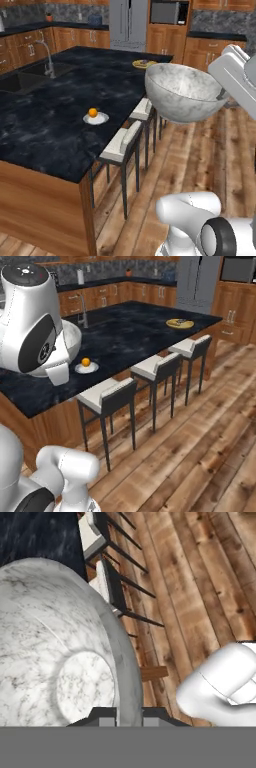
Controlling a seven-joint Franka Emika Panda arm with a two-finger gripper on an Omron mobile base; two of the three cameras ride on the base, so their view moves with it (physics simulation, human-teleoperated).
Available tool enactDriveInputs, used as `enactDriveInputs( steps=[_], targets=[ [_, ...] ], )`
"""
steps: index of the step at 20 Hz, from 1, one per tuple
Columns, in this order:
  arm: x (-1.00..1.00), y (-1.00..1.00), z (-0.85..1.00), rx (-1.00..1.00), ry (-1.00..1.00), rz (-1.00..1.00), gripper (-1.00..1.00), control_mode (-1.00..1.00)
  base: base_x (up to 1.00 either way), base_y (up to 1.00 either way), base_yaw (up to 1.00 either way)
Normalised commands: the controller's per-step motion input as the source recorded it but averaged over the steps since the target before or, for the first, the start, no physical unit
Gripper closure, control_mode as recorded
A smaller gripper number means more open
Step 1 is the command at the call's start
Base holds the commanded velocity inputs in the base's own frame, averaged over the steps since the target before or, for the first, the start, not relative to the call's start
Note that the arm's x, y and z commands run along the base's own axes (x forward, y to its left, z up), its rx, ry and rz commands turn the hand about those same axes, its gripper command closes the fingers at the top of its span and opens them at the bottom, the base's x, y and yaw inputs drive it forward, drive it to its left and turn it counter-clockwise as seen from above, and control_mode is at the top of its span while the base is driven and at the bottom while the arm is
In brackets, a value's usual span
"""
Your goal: Take the smaller bowl and place it next to the appetizer plate on the dining counter , and place the larger bowl next to the plate with cooked food.
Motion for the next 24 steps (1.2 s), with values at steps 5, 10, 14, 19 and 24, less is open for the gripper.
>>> enactDriveInputs(
  steps=[5,10,14,19,24],
  targets=[
    [0.00,0.00,0.00,0.00,0.00,0.00,1.00,1.00,0.76,-1.00,0.29],
    [0.00,0.00,0.00,0.00,0.00,0.00,1.00,1.00,0.42,-1.00,0.17],
    [0.00,0.00,0.00,0.00,0.00,0.00,1.00,1.00,0.36,-1.00,0.08],
    [0.00,0.00,0.00,0.00,0.00,0.00,1.00,1.00,0.83,-1.00,0.07],
    [0.00,0.00,0.00,0.00,0.00,0.00,1.00,1.00,1.00,-1.00,0.18]
  ],
)
